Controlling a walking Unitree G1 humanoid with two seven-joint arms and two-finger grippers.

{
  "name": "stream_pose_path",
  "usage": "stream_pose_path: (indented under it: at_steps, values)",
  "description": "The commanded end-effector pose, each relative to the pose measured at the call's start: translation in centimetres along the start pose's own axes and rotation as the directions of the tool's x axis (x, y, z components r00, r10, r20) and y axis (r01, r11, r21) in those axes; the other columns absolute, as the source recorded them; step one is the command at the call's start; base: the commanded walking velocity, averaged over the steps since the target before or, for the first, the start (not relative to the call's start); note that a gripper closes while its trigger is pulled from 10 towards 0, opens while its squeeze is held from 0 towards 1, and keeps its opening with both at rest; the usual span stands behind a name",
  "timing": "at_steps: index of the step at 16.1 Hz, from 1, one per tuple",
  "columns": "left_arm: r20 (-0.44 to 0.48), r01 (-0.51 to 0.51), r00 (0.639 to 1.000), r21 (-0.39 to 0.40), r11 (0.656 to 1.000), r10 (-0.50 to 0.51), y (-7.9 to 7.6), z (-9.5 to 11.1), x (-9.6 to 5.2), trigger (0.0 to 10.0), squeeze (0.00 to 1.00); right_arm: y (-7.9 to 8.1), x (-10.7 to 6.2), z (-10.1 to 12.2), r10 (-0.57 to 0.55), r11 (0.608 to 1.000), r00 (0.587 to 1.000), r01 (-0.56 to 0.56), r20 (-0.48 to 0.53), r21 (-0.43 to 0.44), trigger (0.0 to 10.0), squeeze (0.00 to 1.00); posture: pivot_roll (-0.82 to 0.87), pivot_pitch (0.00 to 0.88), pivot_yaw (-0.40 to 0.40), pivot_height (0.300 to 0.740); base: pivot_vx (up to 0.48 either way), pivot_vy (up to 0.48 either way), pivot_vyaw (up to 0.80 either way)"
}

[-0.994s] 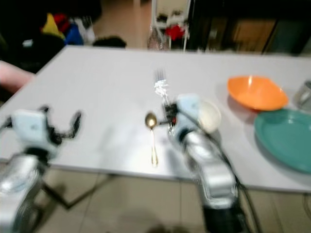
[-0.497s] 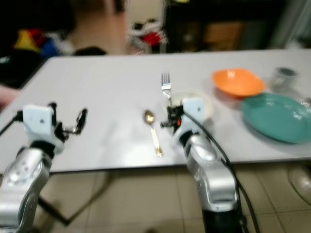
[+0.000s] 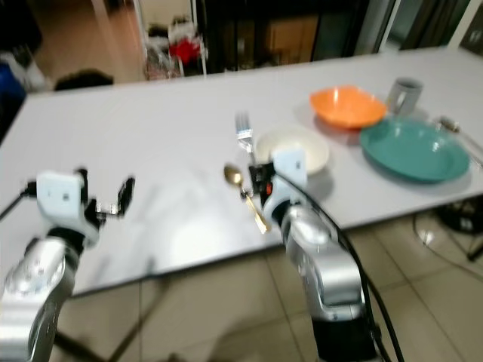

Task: Setting the table

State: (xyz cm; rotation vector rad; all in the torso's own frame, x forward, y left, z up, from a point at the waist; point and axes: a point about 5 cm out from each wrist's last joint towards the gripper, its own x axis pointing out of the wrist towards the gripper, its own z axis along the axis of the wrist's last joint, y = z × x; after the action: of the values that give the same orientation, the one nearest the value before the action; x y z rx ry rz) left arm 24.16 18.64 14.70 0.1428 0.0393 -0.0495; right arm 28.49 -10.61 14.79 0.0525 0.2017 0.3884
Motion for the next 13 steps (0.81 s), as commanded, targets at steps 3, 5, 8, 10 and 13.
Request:
stream_pose_path:
  at_steps: [3,5,8,10,13]
  values:
    - [0.001,0.01,1.0,0.012,1.0,-0.01,-0.2,0.4,-0.6,10.0,0.0,1.4,1.4,-0.9,0.071,0.996,0.993,-0.075,-0.097,-0.044,10.0,0.0,-0.06,0.0,0.066,0.74,0.0,0.0,0.0]
    - [-0.015,0.089,0.996,0.033,0.996,-0.088,-0.7,0.6,-0.8,10.0,0.0,1.6,4.1,-2.1,0.025,0.994,0.977,-0.047,-0.212,-0.098,10.0,0.0,-0.05,0.0,0.059,0.74,0.0,0.0,0.0]
    - [-0.073,0.177,0.982,0.053,0.983,-0.173,-0.9,0.3,-1.6,10.0,0.0,1.3,6.1,-3.2,0.008,0.989,0.947,-0.056,-0.322,-0.139,10.0,0.0,-0.04,0.014,0.056,0.74,0.0,0.0,0.0]
    - [-0.102,0.224,0.971,0.057,0.973,-0.218,-1.1,0.1,-2.2,10.0,0.0,1.8,6.8,-3.7,0.055,0.988,0.931,-0.102,-0.362,-0.112,10.0,0.0,-0.03,0.027,0.055,0.74,0.0,0.0,0.0]
    - [-0.128,0.314,0.944,0.057,0.948,-0.305,-1.6,0.1,-3.2,10.0,0.0,2.2,7.5,-3.6,0.074,0.987,0.927,-0.12,-0.367,-0.105,10.0,0.0,-0.02,0.035,0.05,0.74,0.0,0.0,0.0]
